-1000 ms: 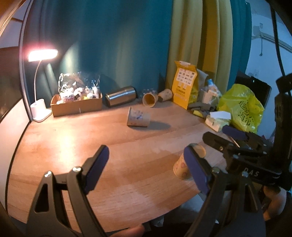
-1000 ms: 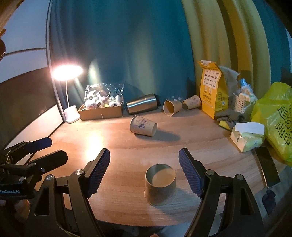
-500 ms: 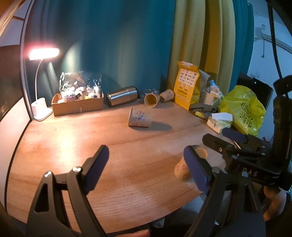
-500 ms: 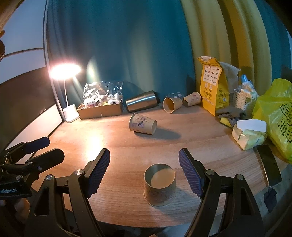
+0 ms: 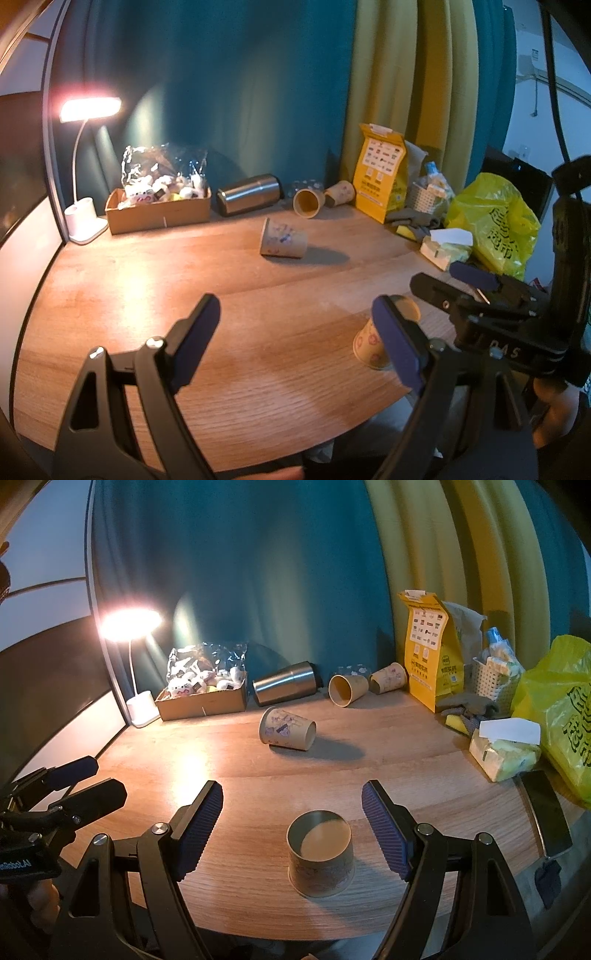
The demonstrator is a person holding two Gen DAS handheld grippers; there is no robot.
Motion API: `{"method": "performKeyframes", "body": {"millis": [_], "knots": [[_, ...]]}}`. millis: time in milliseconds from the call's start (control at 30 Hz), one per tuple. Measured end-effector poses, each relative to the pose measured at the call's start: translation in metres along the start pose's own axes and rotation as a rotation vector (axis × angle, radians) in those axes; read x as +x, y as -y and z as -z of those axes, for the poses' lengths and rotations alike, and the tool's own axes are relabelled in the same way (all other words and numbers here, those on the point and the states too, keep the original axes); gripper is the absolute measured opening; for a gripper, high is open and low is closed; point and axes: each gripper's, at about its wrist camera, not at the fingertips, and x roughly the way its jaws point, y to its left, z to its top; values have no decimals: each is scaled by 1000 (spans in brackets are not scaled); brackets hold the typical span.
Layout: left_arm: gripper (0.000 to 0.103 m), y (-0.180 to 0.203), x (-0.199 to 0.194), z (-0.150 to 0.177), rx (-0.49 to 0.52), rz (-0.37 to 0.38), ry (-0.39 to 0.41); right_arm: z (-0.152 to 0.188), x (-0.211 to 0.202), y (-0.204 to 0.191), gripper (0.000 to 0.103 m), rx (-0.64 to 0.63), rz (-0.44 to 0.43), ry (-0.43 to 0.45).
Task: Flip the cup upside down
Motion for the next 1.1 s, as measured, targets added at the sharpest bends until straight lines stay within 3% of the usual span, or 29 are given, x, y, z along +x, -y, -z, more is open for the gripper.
{"method": "performKeyframes", "body": {"millis": [1100], "knots": [[86,1,-4,2,-11,-4,2,2,1,-8,81,-4,-6,-12]]}}
